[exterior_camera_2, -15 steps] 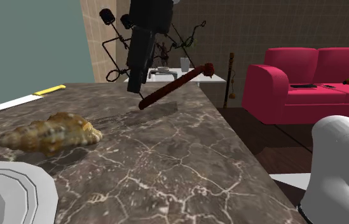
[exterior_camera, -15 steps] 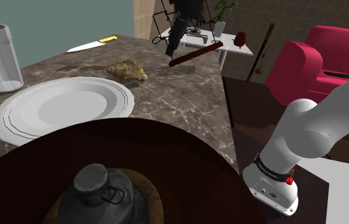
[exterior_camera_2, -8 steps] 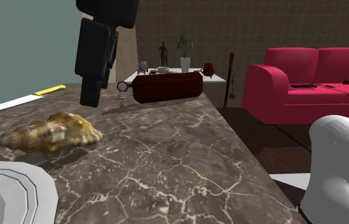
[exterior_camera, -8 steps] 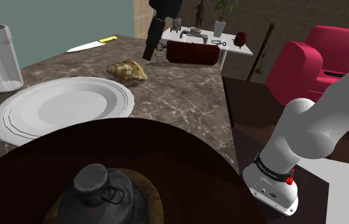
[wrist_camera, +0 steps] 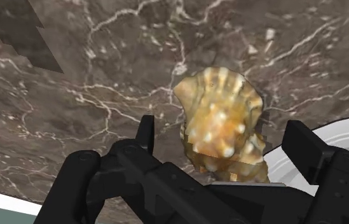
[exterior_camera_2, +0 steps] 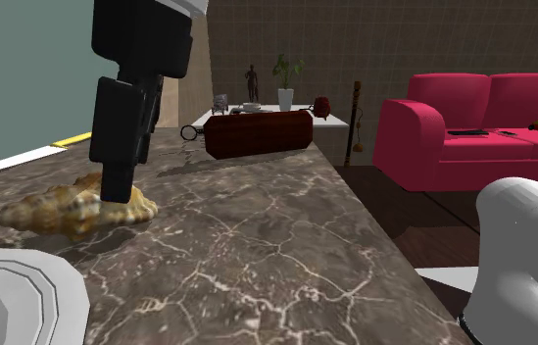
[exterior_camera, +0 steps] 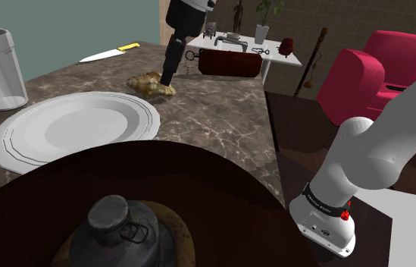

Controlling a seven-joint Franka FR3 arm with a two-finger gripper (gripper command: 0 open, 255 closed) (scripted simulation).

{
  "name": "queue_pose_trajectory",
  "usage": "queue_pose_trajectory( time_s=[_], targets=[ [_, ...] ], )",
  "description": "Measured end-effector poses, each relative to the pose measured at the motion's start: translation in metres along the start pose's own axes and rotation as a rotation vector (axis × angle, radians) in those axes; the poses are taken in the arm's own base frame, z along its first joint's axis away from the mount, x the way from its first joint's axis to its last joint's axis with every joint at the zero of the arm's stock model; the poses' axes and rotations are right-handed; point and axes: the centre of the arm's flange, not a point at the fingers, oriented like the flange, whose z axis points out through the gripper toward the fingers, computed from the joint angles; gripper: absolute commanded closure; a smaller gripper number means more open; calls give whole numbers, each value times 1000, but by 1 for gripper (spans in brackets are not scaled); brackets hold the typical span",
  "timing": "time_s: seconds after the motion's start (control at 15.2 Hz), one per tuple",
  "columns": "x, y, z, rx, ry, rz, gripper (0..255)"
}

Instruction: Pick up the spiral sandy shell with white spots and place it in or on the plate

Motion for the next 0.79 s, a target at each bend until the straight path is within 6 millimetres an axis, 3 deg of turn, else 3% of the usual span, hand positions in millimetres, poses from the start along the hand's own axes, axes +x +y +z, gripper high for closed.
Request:
queue_pose_trajectory(
  time_s=[0.46,0.53,0.79],
  targets=[
    [0,1,7,0,1,0,0],
    [0,1,7,0,1,0,255],
    [2,-2,2,-1,13,-6,255]
  ],
)
